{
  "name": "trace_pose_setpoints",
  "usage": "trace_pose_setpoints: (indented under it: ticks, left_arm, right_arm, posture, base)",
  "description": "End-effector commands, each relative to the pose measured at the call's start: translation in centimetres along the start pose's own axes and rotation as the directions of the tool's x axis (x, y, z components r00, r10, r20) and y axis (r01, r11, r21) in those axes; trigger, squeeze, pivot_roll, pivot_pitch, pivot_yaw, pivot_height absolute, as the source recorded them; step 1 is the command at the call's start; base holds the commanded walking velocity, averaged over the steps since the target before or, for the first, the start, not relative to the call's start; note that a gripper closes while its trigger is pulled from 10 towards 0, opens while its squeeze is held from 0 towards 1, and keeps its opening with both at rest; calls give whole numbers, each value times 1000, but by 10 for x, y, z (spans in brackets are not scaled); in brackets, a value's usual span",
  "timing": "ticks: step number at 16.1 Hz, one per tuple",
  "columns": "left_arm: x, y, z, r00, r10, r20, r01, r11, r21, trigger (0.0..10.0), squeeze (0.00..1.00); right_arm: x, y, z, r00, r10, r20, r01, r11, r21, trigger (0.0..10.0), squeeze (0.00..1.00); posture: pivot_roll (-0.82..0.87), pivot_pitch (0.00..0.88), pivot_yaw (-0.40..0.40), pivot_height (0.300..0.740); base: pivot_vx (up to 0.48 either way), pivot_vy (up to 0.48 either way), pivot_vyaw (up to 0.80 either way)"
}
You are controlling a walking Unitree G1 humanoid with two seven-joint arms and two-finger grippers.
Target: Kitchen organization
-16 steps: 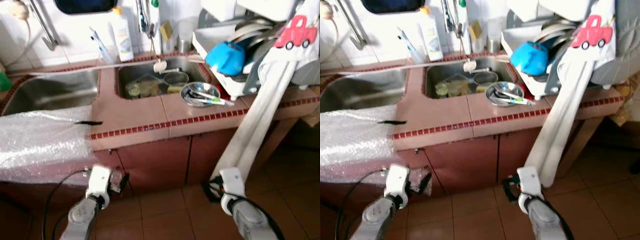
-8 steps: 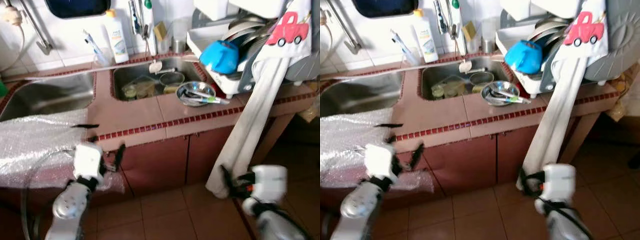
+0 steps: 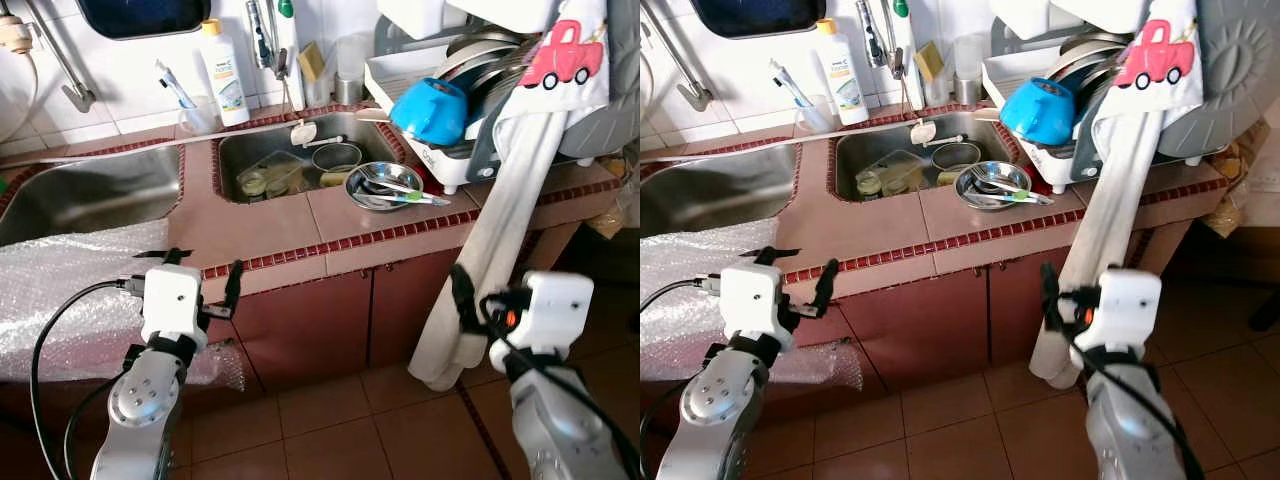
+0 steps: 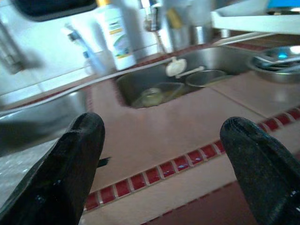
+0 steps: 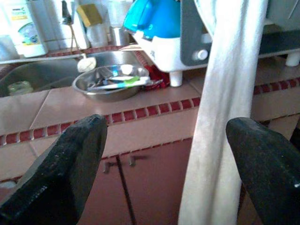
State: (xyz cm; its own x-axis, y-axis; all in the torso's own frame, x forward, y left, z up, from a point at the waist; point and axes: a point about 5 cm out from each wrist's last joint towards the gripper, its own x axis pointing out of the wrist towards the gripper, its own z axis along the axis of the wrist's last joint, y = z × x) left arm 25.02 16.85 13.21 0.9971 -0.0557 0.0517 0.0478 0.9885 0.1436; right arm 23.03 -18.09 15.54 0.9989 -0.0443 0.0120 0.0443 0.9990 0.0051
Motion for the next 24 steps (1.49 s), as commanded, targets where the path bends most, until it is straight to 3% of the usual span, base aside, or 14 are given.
trace_pose_setpoints:
  ticks: [1,2,3,4,6,8,13,24]
  left_arm:
    - [1,7,-1,999,48,-8,-48,999,16,10000,0]
    - [-1,8,0,999,49,-5,-49,999,-18,10000,0]
    - [-5,9,2,998,61,2,-60,998,-19,10000,0]
    - [-5,10,0,997,74,-5,-74,997,-34,10000,0]
    - [-5,13,-1,996,83,-21,-84,995,-59,10000,0]
    - [-5,13,-2,997,78,-28,-80,995,-64,10000,0]
    - [0,11,-5,997,60,-44,-64,995,-76,10000,0]
    - [1,14,-9,996,58,-64,-63,995,-80,10000,0]
  right_arm:
    - [1,-1,-4,999,-17,-29,17,1000,9,10000,0]
    - [1,1,-3,1000,-9,-19,9,1000,9,10000,0]
    - [0,5,-1,1000,8,-2,-8,997,-76,10000,0]
    - [-1,4,-4,999,-33,-25,32,997,-67,10000,0]
    - [-1,6,-9,999,-9,-49,8,1000,-28,10000,0]
    - [0,5,-7,999,-10,-31,8,997,-72,10000,0]
    - [4,13,-6,1000,14,-13,-15,997,-71,10000,0]
    - [11,16,-3,1000,25,2,-24,996,-80,10000,0]
  posture:
    - [-30,0,96,740]
    - [-17,3,91,740]
    - [-10,7,90,740]
    - [-4,10,86,740]
    - [9,14,88,740]
    - [7,16,91,740]
    - [1,16,95,740]
    - [13,22,74,740]
  base:
    - [0,0,0]
    - [0,0,0]
    - [0,0,0]
    - [0,0,0]
    - [0,0,0]
    - [0,0,0]
    - [0,0,500]
    - [0,447,0]
